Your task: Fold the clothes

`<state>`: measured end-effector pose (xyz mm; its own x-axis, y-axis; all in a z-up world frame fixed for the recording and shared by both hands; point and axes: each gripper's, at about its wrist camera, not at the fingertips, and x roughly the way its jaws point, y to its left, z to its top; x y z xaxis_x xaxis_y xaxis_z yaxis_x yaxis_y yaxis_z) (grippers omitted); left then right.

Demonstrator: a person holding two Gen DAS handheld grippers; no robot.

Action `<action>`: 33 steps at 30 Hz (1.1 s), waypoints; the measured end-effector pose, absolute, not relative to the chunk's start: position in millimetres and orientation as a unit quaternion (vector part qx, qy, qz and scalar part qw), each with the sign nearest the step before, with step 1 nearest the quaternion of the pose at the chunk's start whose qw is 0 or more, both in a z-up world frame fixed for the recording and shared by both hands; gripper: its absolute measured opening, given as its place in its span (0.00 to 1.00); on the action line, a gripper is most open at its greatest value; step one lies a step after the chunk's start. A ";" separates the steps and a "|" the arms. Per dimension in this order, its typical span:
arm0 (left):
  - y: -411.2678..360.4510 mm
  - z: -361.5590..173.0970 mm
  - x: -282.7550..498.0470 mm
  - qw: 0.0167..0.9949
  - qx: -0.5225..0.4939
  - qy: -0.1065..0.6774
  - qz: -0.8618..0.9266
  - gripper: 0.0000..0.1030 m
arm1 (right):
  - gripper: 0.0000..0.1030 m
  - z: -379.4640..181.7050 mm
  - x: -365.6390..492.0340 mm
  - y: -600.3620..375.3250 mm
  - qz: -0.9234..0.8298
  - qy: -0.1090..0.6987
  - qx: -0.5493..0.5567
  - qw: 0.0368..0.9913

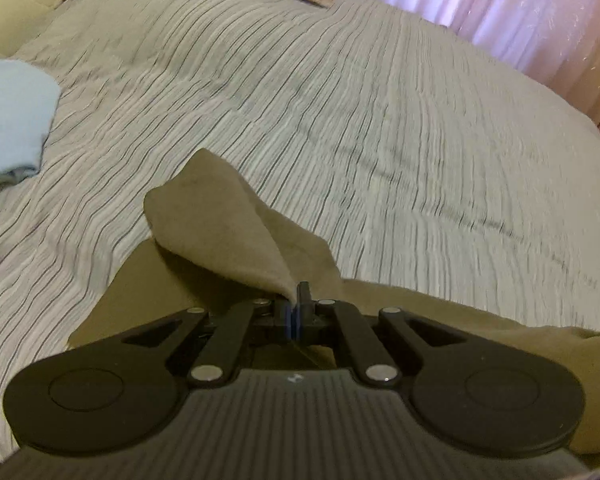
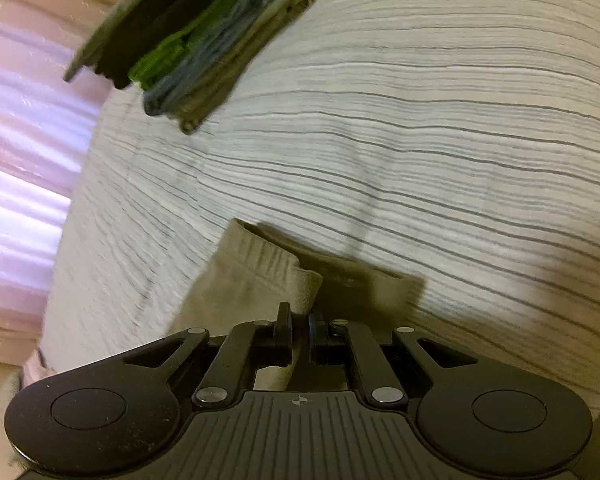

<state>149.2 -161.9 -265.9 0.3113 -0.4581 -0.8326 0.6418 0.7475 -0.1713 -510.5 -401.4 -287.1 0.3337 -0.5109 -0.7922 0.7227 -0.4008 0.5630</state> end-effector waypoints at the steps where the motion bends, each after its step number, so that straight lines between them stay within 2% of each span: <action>1: -160.5 -269.2 150.4 0.804 0.097 0.479 -0.339 0.01 | 0.05 -288.0 -511.9 -400.7 -0.572 0.087 0.613 0.538; 18: -134.9 -292.6 125.5 0.801 0.093 0.497 -0.321 0.01 | 0.05 -308.0 -512.8 -394.0 -0.598 0.129 0.591 0.526; 22: -131.1 -303.6 125.9 0.800 0.067 0.507 -0.314 0.01 | 0.05 -314.1 -509.5 -396.8 -0.604 0.137 0.592 0.515; 25: -121.6 -306.6 131.3 0.798 0.010 0.518 -0.308 0.07 | 0.05 -313.7 -506.9 -398.8 -0.606 0.150 0.589 0.514; 27: -112.8 -308.1 139.4 0.799 -0.037 0.520 -0.298 0.16 | 0.05 -313.7 -504.7 -400.3 -0.607 0.159 0.585 0.514; 33: -85.5 -316.1 172.5 0.805 -0.168 0.511 -0.249 0.15 | 0.06 -314.2 -497.3 -405.1 -0.614 0.184 0.572 0.512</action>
<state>172.5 -85.5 -316.1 0.3532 -0.5728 -0.7397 0.2293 0.8196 -0.5251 -497.3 -405.1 -314.2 0.1787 -0.4169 -0.8912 0.8391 -0.4084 0.3593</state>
